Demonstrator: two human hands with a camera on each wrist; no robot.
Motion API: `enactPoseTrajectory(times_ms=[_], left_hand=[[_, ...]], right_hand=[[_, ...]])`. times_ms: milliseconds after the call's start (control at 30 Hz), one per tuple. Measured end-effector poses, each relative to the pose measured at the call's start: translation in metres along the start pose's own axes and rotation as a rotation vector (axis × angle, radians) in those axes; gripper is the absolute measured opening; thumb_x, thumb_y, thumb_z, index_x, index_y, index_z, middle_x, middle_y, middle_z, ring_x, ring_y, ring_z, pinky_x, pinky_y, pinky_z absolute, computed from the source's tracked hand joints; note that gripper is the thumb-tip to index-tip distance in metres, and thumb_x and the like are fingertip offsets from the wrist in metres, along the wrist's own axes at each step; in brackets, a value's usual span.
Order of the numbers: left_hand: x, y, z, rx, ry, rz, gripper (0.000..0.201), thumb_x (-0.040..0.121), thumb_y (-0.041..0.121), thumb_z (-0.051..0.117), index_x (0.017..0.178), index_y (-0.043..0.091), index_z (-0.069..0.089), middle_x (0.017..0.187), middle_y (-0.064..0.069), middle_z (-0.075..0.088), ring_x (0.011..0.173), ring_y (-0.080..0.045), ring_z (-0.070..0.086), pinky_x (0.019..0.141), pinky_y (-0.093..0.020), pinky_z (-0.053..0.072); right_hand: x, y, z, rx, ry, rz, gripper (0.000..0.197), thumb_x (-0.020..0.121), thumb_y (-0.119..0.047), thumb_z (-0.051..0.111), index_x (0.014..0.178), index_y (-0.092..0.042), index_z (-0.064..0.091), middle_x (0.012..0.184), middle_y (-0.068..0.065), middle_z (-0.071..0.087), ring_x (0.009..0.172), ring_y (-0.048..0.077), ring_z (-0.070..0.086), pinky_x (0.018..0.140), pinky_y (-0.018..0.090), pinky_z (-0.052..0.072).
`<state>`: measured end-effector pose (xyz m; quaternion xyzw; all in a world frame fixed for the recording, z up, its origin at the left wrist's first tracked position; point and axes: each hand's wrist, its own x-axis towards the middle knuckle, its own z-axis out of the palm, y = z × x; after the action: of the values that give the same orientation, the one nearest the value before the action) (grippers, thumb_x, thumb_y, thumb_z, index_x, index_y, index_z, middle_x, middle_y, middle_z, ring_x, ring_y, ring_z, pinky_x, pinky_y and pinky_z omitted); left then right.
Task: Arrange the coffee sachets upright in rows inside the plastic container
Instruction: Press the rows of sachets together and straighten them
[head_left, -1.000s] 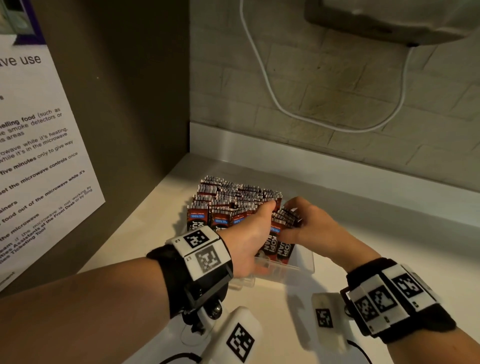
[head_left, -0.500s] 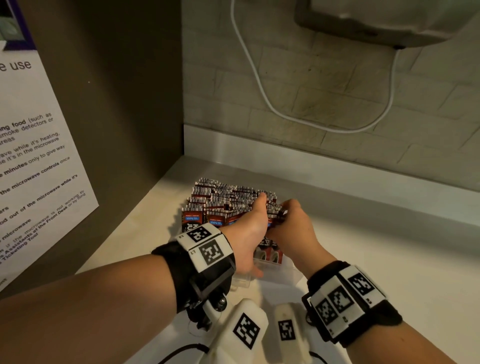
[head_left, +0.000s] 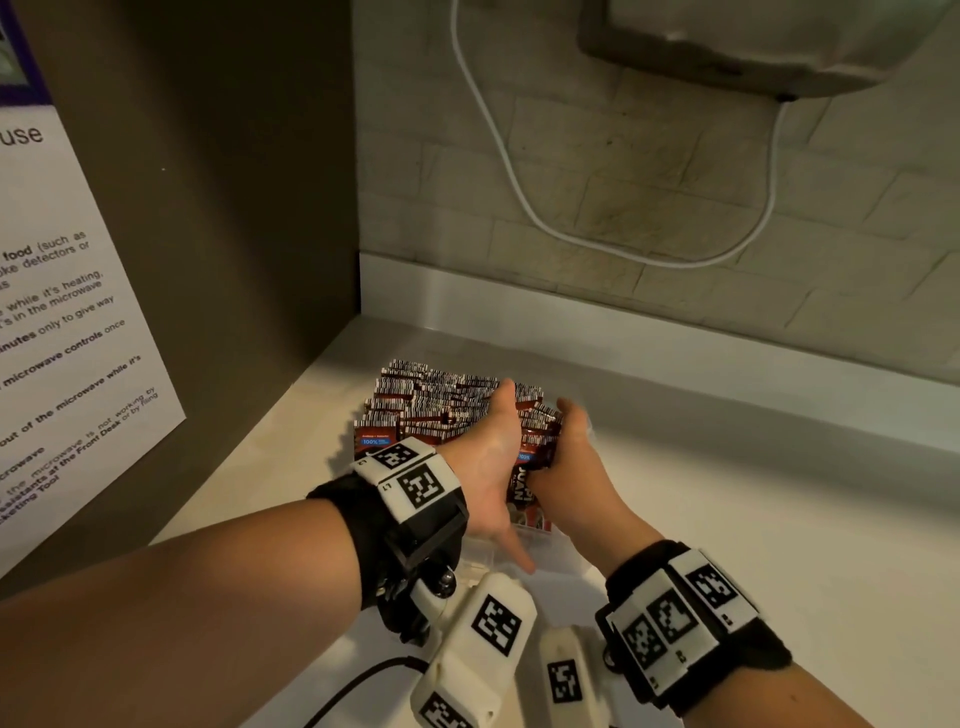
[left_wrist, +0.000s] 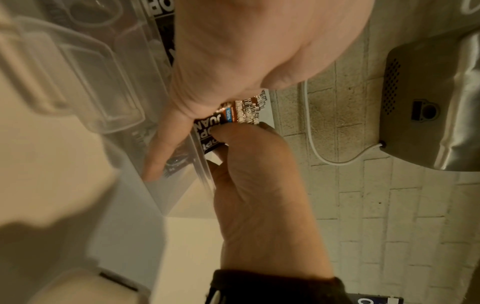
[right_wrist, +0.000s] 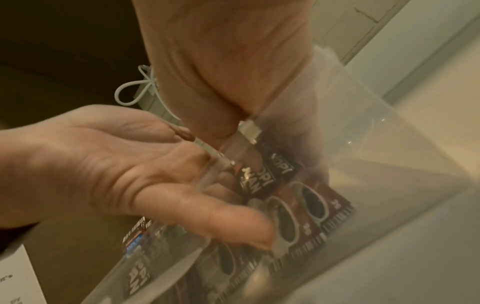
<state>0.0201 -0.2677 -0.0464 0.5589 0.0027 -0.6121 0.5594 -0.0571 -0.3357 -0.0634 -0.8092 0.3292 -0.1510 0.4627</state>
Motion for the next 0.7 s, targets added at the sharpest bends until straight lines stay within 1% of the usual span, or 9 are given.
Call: enactPoseTrajectory(times_ms=[67,167,300,367,433,500,533,600,700], left_hand=[[-0.001,0.0,0.001,0.008,0.004,-0.024,0.105,0.07,0.091,0.031,0.154,0.034,0.004,0.163,-0.004,0.001,0.145,-0.044,0.007,0.087,-0.086,0.02],[-0.001,0.003,-0.001,0.034,-0.024,-0.062,0.109,0.062,0.094,0.034,0.153,0.038,0.012,0.163,-0.006,0.008,0.143,-0.048,0.014,0.072,-0.088,0.02],[-0.004,0.005,0.003,0.078,-0.001,-0.061,0.105,0.064,0.091,0.037,0.152,0.036,0.016,0.162,-0.008,0.012,0.142,-0.049,0.014,0.067,-0.087,0.022],[-0.006,0.007,0.008,0.13,0.002,-0.069,0.104,0.07,0.089,0.033,0.154,0.032,0.011,0.162,-0.009,0.01,0.143,-0.047,0.011,0.074,-0.087,0.023],[-0.01,0.01,0.011,0.193,-0.007,-0.083,0.103,0.075,0.088,0.027,0.154,0.026,0.006,0.162,-0.009,0.007,0.145,-0.045,0.009,0.083,-0.085,0.025],[-0.015,0.014,0.016,0.263,-0.032,-0.095,0.1,0.077,0.087,0.022,0.155,0.025,0.006,0.162,-0.009,0.006,0.145,-0.043,0.011,0.078,-0.081,0.034],[-0.017,0.016,0.017,0.291,-0.04,-0.096,0.1,0.078,0.087,0.021,0.155,0.025,0.006,0.162,-0.008,0.005,0.145,-0.041,0.012,0.072,-0.078,0.04],[-0.021,0.018,0.02,0.324,-0.062,-0.107,0.101,0.077,0.088,0.021,0.155,0.026,0.004,0.163,-0.007,0.003,0.145,-0.041,0.013,0.06,-0.071,0.048],[-0.017,0.019,0.022,0.367,-0.071,-0.103,0.1,0.077,0.088,0.019,0.155,0.026,0.01,0.163,-0.008,0.006,0.145,-0.038,0.02,0.055,-0.058,0.056]], right_hand=[[-0.001,0.001,0.002,0.015,-0.012,0.005,0.081,0.082,0.016,0.044,0.148,-0.017,0.011,0.097,-0.009,0.053,0.101,0.019,0.058,0.095,0.045,0.049],[0.0,0.001,0.003,0.015,-0.016,-0.003,0.085,0.082,0.014,0.047,0.15,-0.018,0.008,0.109,0.0,0.056,0.099,0.018,0.057,0.094,0.045,0.05],[0.001,0.002,0.004,0.015,-0.024,-0.044,0.086,0.082,0.007,0.056,0.149,-0.022,0.011,0.093,-0.016,0.054,0.092,0.013,0.059,0.09,0.039,0.052],[0.001,0.002,0.002,-0.006,-0.013,-0.053,0.089,0.08,0.003,0.061,0.149,-0.022,0.011,0.092,-0.017,0.054,0.091,0.011,0.06,0.087,0.034,0.051],[0.001,0.002,-0.001,-0.054,0.005,-0.053,0.09,0.081,0.002,0.061,0.149,-0.021,0.007,0.088,-0.02,0.05,0.082,0.004,0.057,0.079,0.028,0.048],[0.0,-0.001,-0.006,-0.134,0.02,-0.064,0.091,0.084,-0.003,0.06,0.15,-0.018,0.0,0.085,-0.015,0.052,0.071,-0.001,0.052,0.07,0.025,0.043],[0.0,-0.002,-0.008,-0.18,0.026,-0.075,0.091,0.085,-0.005,0.059,0.15,-0.018,-0.003,0.087,-0.008,0.059,0.068,0.004,0.053,0.067,0.026,0.043],[-0.001,-0.006,-0.011,-0.277,0.025,-0.074,0.092,0.085,-0.007,0.057,0.15,-0.018,-0.006,0.099,0.007,0.066,0.073,0.017,0.058,0.066,0.032,0.045],[0.002,-0.005,-0.013,-0.513,0.045,-0.039,0.089,0.084,-0.019,0.056,0.149,-0.022,-0.004,0.107,0.003,0.067,0.102,0.026,0.058,0.079,0.039,0.039]])
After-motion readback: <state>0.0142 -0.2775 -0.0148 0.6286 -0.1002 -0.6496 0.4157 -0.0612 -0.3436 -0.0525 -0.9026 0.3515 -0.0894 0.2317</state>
